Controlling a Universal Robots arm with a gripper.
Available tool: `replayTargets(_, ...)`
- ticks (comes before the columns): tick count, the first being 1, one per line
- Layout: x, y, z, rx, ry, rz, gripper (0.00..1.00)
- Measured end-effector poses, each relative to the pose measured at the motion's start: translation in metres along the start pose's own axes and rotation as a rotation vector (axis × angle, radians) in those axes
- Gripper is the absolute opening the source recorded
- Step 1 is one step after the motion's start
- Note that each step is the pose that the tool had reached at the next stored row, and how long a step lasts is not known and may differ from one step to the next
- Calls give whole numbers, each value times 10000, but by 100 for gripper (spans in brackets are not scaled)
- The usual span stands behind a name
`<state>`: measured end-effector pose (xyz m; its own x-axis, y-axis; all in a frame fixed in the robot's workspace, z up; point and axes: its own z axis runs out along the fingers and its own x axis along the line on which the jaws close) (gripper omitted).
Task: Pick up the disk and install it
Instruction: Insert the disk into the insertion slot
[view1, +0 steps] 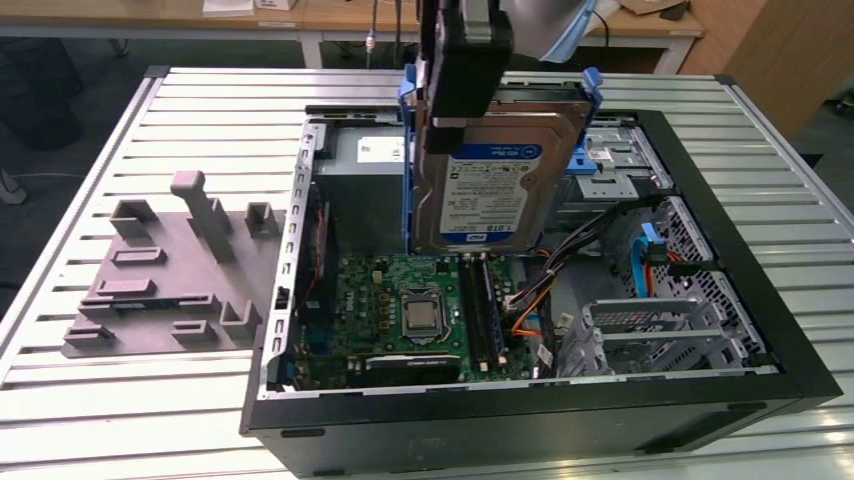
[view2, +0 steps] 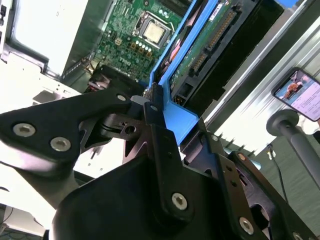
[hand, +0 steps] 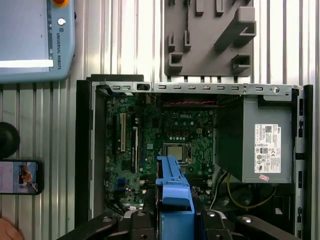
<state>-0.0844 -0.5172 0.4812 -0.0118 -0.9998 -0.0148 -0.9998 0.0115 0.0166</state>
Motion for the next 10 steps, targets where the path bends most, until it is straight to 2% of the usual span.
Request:
replayTargets(4, 5, -104, -1, 0, 0, -2, 36)
replayTargets(10, 20, -120, 1, 0, 0, -2, 36)
